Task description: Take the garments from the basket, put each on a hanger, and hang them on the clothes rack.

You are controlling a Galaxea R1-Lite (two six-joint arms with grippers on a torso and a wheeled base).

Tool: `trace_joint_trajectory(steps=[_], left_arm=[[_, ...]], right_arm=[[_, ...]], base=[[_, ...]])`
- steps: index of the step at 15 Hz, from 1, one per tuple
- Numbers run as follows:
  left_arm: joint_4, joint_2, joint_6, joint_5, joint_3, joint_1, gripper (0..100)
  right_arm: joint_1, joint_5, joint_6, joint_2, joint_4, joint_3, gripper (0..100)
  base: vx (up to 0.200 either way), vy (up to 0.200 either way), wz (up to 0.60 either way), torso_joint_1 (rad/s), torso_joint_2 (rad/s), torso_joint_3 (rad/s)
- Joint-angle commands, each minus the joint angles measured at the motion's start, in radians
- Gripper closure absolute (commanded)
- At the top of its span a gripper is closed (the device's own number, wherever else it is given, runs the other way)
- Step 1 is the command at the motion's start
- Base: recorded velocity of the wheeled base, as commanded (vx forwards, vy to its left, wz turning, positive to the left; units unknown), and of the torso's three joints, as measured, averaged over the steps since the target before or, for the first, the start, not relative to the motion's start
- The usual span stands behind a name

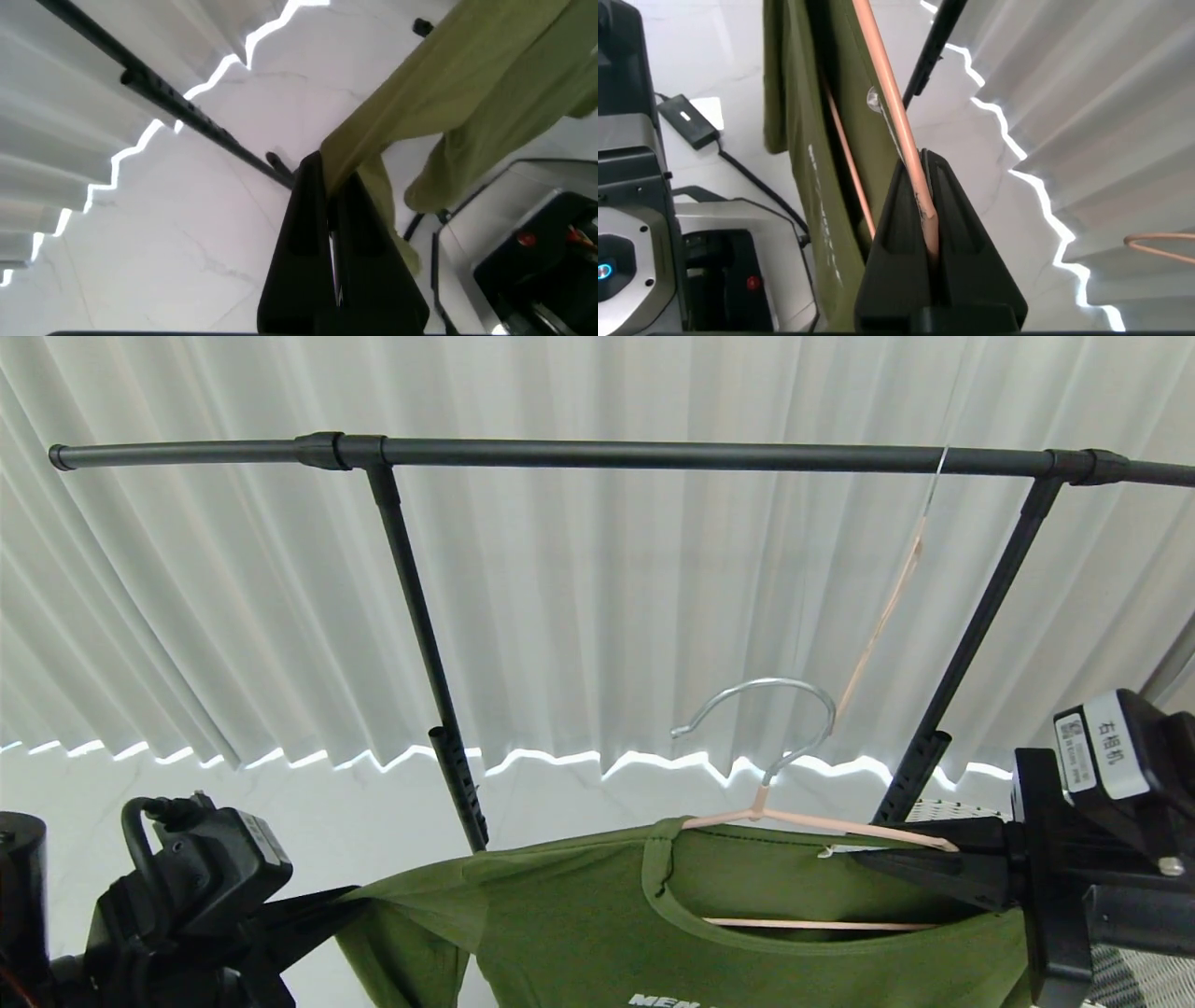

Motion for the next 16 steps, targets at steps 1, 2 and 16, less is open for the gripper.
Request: trace_joint_trajectory(steps=[1,2,16], left_arm=[[0.000,-0.001,0.000,0.000,-0.022,0.006,100],[0.000,0.006,0.000,-0.002,-0.054,0.003,100],[-0.040,0.181,-0.017,-0.003,-0.358,0.008,100]], right_arm=[[-0.003,0.000,-0.001,0.001,-0.001,-0.005,100],[-0.007,0.000,0.010,0.007,-0.008,-0.016,100],[-0.078,0.008,0.055,0.185,-0.050,-0.281,100]], base=[[0.000,0.000,0.00,0.000,0.00,0.000],[0.000,0.000,0.00,0.000,0.00,0.000],[0.000,0.000,0.00,0.000,0.00,0.000]])
